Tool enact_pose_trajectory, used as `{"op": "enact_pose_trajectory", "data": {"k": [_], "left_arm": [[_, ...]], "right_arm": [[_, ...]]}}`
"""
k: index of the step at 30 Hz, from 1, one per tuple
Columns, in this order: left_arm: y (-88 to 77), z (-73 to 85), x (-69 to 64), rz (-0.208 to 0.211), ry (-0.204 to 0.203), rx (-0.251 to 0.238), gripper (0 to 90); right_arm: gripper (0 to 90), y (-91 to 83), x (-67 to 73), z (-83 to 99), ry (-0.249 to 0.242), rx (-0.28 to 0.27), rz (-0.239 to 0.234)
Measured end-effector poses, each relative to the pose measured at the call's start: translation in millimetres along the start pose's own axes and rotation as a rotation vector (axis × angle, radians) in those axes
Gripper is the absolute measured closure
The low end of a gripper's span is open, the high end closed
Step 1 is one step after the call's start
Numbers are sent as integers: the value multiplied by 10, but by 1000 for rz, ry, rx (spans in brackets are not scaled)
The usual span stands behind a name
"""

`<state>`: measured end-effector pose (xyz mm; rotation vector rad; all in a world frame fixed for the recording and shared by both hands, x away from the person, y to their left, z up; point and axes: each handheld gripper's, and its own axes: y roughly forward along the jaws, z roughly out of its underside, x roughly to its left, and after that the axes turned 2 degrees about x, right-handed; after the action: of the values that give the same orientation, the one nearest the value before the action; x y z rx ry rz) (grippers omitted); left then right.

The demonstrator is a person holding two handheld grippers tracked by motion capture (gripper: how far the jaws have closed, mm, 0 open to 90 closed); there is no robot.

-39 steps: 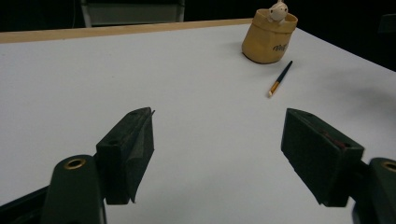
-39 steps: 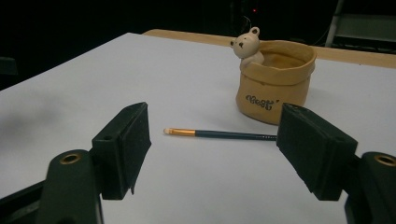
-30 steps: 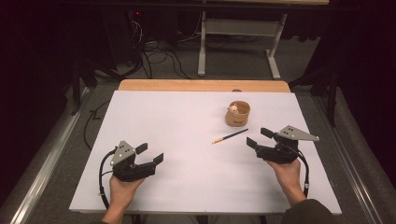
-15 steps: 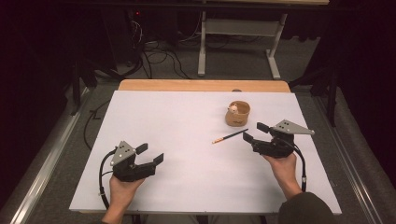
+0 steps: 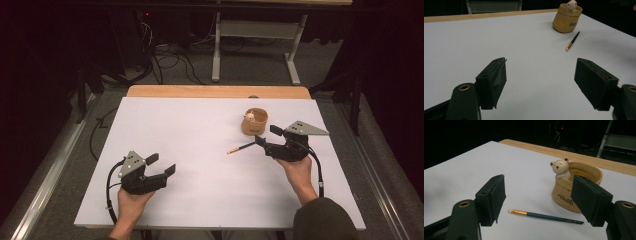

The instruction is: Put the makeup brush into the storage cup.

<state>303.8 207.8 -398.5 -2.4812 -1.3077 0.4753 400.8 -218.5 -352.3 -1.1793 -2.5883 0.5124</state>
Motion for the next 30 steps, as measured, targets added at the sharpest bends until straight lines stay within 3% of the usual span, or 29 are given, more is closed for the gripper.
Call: {"op": "enact_pose_trajectory", "data": {"k": [30], "left_arm": [[5,-2,-5,5,0,0,262]], "right_arm": [[294,203,-86,-183,7,24,10]]}}
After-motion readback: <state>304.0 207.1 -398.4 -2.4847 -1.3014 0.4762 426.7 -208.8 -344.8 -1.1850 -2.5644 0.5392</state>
